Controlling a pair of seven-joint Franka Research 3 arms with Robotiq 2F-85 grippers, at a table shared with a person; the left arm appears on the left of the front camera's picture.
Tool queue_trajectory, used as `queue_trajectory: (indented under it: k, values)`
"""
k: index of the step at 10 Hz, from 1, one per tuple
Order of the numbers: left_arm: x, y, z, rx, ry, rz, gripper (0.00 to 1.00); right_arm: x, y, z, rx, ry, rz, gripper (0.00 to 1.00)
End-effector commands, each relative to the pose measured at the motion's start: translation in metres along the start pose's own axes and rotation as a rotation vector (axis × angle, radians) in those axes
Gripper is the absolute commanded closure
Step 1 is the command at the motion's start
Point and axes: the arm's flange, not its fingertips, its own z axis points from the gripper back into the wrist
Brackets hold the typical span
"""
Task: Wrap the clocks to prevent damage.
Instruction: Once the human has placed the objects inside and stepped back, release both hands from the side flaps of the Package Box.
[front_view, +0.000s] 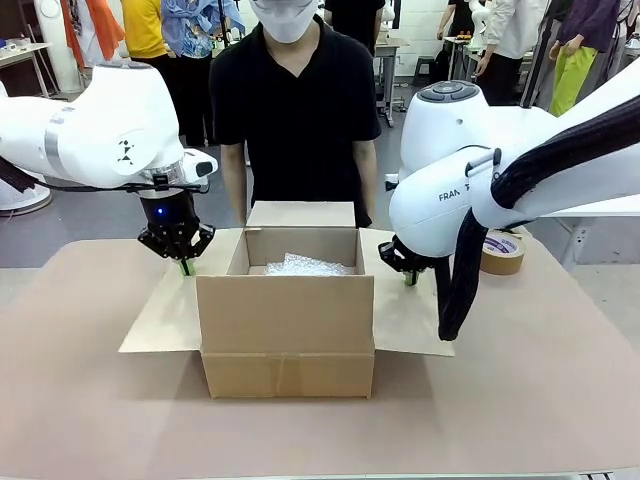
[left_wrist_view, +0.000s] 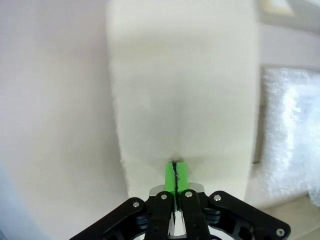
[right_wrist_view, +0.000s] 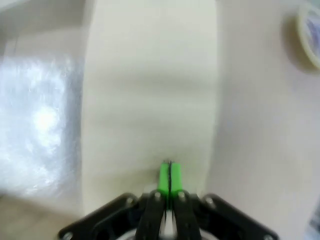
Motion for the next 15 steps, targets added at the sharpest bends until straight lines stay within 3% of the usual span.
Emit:
queue_trajectory:
  k: [1, 3, 7, 10, 13, 15]
  values:
    - [-0.013, 0.025, 0.050, -0.145, -0.039, -0.343, 1.00, -0.013, -0.029, 0.041, -0.011, -0.075, 0.260, 0.99]
    - [-0.024, 0.046, 0.093, -0.183, -0.044, -0.546, 1.00, -0.019, -0.059, 0.088, -0.029, -0.032, 0.444, 0.99]
    - [-0.051, 0.085, 0.152, -0.093, 0.037, -0.936, 1.00, -0.046, -0.113, 0.163, 0.054, 0.084, 0.736, 0.99]
    - [-0.066, 0.103, 0.153, -0.058, 0.036, -1.104, 1.00, -0.060, -0.145, 0.155, 0.074, 0.106, 0.900, 0.99]
    - [-0.075, 0.118, 0.154, -0.082, 0.025, -1.148, 1.00, -0.066, -0.169, 0.135, 0.118, 0.102, 1.049, 0.99]
    - [-0.073, 0.120, 0.150, -0.157, 0.106, -1.198, 1.00, -0.064, -0.175, 0.129, 0.160, 0.085, 1.103, 0.99]
